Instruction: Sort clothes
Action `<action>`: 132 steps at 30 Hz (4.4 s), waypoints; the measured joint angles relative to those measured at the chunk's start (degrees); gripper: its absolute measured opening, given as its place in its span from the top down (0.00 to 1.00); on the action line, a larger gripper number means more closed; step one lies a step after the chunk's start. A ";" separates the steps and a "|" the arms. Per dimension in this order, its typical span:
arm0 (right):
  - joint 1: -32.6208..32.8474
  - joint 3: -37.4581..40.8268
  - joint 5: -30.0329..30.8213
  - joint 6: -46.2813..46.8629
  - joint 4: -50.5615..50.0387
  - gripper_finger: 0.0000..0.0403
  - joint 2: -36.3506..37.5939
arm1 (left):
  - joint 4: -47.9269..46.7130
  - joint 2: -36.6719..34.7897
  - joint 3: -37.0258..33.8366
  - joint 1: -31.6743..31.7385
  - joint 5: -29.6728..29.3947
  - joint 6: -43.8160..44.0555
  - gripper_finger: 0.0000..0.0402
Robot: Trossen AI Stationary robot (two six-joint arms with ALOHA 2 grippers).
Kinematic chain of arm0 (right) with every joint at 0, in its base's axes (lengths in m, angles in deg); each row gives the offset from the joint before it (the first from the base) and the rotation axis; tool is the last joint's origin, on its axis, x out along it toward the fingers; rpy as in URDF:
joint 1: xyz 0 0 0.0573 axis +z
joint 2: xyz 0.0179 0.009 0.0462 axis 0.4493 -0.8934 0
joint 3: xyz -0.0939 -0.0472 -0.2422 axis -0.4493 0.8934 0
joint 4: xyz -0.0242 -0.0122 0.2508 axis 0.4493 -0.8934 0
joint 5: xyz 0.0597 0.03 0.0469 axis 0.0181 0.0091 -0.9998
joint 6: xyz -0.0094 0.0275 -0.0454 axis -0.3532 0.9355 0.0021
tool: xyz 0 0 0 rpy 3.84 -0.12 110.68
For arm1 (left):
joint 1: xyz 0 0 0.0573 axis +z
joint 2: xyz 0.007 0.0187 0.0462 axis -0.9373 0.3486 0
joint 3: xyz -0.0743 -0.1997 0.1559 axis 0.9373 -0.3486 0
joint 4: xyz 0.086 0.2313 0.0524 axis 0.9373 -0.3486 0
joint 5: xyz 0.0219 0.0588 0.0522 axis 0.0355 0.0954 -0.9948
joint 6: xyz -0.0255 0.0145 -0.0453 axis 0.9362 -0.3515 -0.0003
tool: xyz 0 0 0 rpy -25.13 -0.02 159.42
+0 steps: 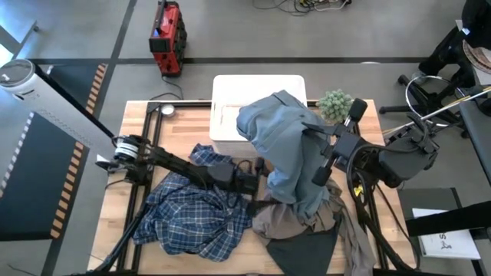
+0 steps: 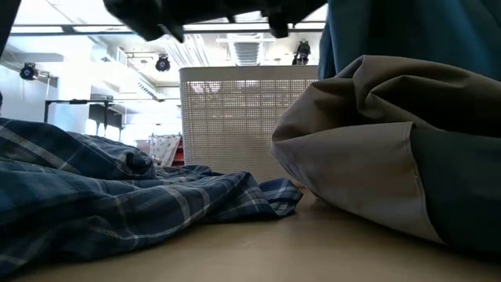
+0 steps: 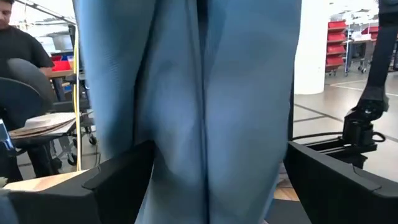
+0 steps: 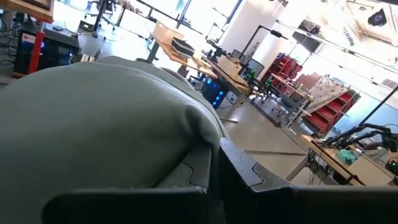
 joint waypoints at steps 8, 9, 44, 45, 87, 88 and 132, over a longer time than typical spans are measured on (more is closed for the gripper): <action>0.00 0.13 -1.51 0.10 0.00 1.00 -0.02 | -8.07 3.96 7.57 0.50 -4.85 -1.00 0.31; 0.00 0.13 -1.51 0.09 0.00 1.00 -0.02 | -8.86 4.01 8.05 0.50 -6.40 -1.77 0.36; -9.98 0.13 1.19 -6.48 0.23 1.00 0.21 | -23.53 -36.74 4.81 17.43 0.40 -9.23 1.00; -11.16 0.13 0.47 -6.58 0.25 1.00 0.24 | -25.39 -36.41 6.82 18.31 1.13 -9.21 1.00; -55.27 0.13 -22.17 -23.91 27.79 1.00 0.15 | -54.17 -6.41 70.63 45.23 6.12 -7.80 1.00; -56.23 0.13 -22.37 -24.45 29.39 1.00 0.15 | -53.79 -6.00 70.63 45.63 6.12 -7.76 1.00; -64.89 37.66 -65.94 7.87 8.80 0.99 -4.13 | -67.23 -22.13 12.82 47.80 19.08 -6.22 0.93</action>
